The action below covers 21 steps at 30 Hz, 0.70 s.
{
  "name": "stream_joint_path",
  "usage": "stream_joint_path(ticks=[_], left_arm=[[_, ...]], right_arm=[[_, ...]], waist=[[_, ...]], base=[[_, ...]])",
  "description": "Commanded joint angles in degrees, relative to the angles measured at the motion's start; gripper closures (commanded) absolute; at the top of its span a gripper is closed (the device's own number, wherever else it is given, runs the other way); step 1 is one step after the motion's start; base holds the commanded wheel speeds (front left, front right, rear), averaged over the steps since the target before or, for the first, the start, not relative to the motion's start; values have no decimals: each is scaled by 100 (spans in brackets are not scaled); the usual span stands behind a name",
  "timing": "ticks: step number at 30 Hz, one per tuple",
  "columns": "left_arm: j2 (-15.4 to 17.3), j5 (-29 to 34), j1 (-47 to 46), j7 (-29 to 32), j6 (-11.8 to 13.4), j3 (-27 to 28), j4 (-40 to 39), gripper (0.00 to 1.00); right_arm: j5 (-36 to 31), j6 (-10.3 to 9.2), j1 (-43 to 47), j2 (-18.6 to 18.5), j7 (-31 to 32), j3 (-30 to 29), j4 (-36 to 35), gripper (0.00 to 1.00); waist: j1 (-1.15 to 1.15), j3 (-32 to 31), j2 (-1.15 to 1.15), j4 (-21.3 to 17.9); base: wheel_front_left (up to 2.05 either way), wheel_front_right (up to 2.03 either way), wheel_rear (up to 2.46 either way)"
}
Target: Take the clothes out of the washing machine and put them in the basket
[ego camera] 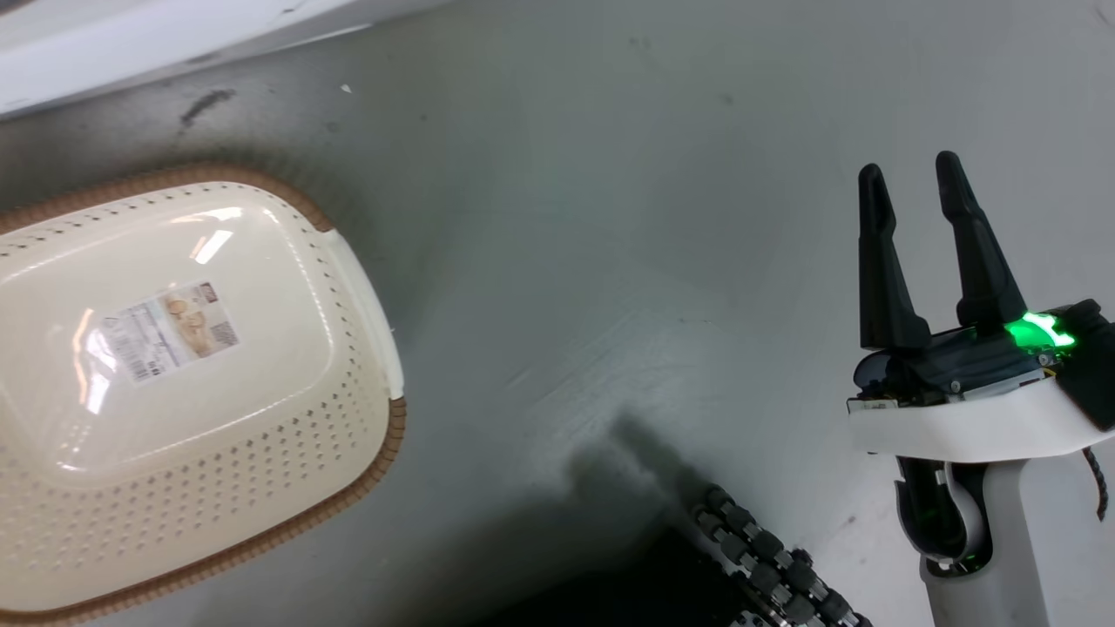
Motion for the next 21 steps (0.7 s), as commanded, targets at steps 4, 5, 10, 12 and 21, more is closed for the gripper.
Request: stream_joint_path(ticks=[4,5,10,12,21], left_arm=[[-331,-141,338,-777,40,0,227,100],[-418,-172,428,-955,38,-1,280,100],[-846,-403,1009,-1864,18,-11,541,100],[-1052,-512,1342,-2222,13,-19,642,100],[-1740,-877,2830,-3798,95,16,971,100]], right_arm=[[-272,-5,-98,5,-14,-206,108,0],[-324,-4,-98,5,-14,-263,137,0],[-597,-4,-53,5,-14,-429,261,0],[-705,-5,0,4,-14,-504,319,0],[-1196,-5,298,3,-15,-671,571,0]], waist=[[0,-425,0,335],[0,-511,0,395],[0,-991,0,723],[0,-1226,0,863],[0,-2404,0,1420]], base=[[0,0,0],[0,0,0],[0,0,0],[0,0,0],[0,0,0]])
